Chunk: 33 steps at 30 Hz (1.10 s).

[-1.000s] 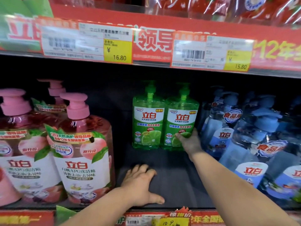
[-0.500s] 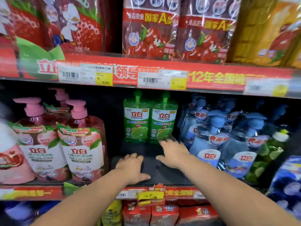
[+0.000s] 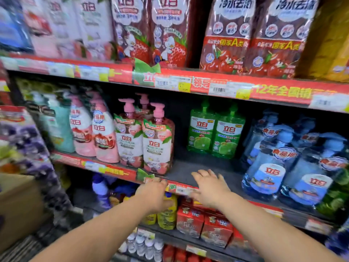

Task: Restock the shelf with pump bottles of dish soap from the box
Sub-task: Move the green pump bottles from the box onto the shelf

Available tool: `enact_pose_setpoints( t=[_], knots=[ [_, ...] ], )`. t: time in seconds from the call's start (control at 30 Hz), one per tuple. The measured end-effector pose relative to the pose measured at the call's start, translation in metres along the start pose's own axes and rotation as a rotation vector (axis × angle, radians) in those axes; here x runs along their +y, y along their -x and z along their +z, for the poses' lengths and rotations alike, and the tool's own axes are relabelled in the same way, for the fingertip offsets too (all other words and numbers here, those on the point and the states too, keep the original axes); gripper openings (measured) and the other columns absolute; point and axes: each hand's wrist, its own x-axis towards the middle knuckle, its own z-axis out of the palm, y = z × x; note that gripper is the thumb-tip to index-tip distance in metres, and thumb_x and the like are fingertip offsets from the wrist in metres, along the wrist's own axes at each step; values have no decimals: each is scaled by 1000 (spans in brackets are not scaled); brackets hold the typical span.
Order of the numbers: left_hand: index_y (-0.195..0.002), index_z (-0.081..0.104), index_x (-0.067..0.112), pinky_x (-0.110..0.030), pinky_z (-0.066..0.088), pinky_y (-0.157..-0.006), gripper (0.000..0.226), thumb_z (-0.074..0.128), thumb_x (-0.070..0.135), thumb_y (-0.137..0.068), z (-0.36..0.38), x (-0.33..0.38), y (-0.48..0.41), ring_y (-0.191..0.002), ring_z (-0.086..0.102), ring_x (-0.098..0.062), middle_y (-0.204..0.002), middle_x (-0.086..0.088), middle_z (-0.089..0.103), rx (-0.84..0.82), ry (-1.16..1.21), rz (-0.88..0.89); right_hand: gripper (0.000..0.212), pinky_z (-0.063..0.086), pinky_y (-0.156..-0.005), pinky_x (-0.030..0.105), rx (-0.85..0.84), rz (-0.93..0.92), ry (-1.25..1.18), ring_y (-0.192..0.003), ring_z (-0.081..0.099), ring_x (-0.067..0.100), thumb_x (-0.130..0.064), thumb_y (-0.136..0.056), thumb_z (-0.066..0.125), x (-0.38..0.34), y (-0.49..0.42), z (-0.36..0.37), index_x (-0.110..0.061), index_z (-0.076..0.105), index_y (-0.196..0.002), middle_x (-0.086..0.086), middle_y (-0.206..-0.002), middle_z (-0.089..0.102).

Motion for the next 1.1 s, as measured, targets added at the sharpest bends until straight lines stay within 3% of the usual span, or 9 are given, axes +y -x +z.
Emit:
enact_pose_setpoints(
  t=[0.2, 0.43, 0.7, 0.87, 1.1],
  knots=[
    [-129, 42, 16, -43, 41, -95, 67, 56, 58, -79, 6, -79, 85, -121, 46, -30, -130, -8, 47, 54, -16, -124, 77, 16, -114, 53, -21, -109, 19, -145, 16, 31, -53, -88, 51, -103, 11, -1, -23, 18, -150, 3, -157, 21],
    [-127, 43, 19, -43, 41, -97, 67, 57, 60, -77, 13, -243, 263, -122, 45, -29, -129, -7, 48, 131, -2, -400, 71, 27, -109, 49, -18, -380, 23, -137, 30, 27, -56, -85, 52, -322, 51, 14, -23, 29, -144, 1, -149, 33],
    [-125, 44, 20, -41, 42, -100, 67, 56, 63, -76, 28, -377, 454, -121, 46, -29, -128, -8, 49, 137, 19, -690, 72, 20, -112, 52, -45, -719, 30, -141, 24, 26, -55, -87, 51, -548, 123, 29, -24, 25, -147, 0, -153, 28],
    [-124, 46, 17, -36, 40, -97, 64, 58, 59, -78, 27, -427, 518, -120, 47, -28, -128, -8, 51, 216, 70, -787, 71, 21, -111, 54, -42, -799, 93, -140, 25, 29, -55, -88, 50, -630, 138, 21, -23, 26, -146, 3, -151, 30],
    [-124, 44, 17, -42, 40, -96, 62, 57, 58, -79, 27, -488, 550, -121, 44, -29, -127, -7, 49, 206, 104, -872, 73, 26, -112, 51, -65, -862, 149, -140, 27, 28, -57, -87, 49, -708, 117, 31, -24, 24, -147, 1, -153, 29]
  ],
)
